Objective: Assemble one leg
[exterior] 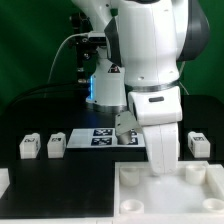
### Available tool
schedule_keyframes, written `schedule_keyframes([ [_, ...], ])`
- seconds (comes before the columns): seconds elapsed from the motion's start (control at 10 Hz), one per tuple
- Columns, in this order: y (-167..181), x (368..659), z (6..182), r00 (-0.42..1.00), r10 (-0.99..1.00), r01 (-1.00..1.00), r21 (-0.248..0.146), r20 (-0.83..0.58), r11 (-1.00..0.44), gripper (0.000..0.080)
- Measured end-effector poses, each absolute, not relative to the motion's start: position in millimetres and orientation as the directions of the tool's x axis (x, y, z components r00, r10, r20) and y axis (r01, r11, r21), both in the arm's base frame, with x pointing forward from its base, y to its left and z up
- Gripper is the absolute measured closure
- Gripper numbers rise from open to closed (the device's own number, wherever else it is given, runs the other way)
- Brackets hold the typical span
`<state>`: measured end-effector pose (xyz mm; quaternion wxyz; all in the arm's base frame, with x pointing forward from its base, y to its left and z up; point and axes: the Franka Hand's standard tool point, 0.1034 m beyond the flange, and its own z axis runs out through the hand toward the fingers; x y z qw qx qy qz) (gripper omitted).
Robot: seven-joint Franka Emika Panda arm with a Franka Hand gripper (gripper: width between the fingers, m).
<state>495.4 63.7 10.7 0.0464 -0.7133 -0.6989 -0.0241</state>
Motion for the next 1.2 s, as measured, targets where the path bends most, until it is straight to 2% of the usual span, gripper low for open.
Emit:
schedule_keyframes([
  [0.1, 63.5, 495.3, 10.6, 0.022, 0.995, 0.999, -0.033, 0.099, -0.019, 0.0561],
  [0.2, 63.4, 495.2, 10.5, 0.023, 0.995, 0.999, -0.033, 0.099, -0.019, 0.0426],
  [0.3, 63.2, 495.1, 10.4, 0.023, 0.995, 0.999, -0.033, 0.099, -0.02, 0.0426],
  [0.4, 63.1, 495.1, 10.3, 0.023, 0.995, 0.999, -0.033, 0.099, -0.02, 0.0239],
  [0.5, 63.0, 495.0, 10.2, 0.023, 0.995, 0.999, -0.034, 0.099, -0.02, 0.0177],
  [1.2, 62.7, 494.9, 9.9, 0.024, 0.995, 0.999, -0.034, 0.099, -0.021, 0.0151],
])
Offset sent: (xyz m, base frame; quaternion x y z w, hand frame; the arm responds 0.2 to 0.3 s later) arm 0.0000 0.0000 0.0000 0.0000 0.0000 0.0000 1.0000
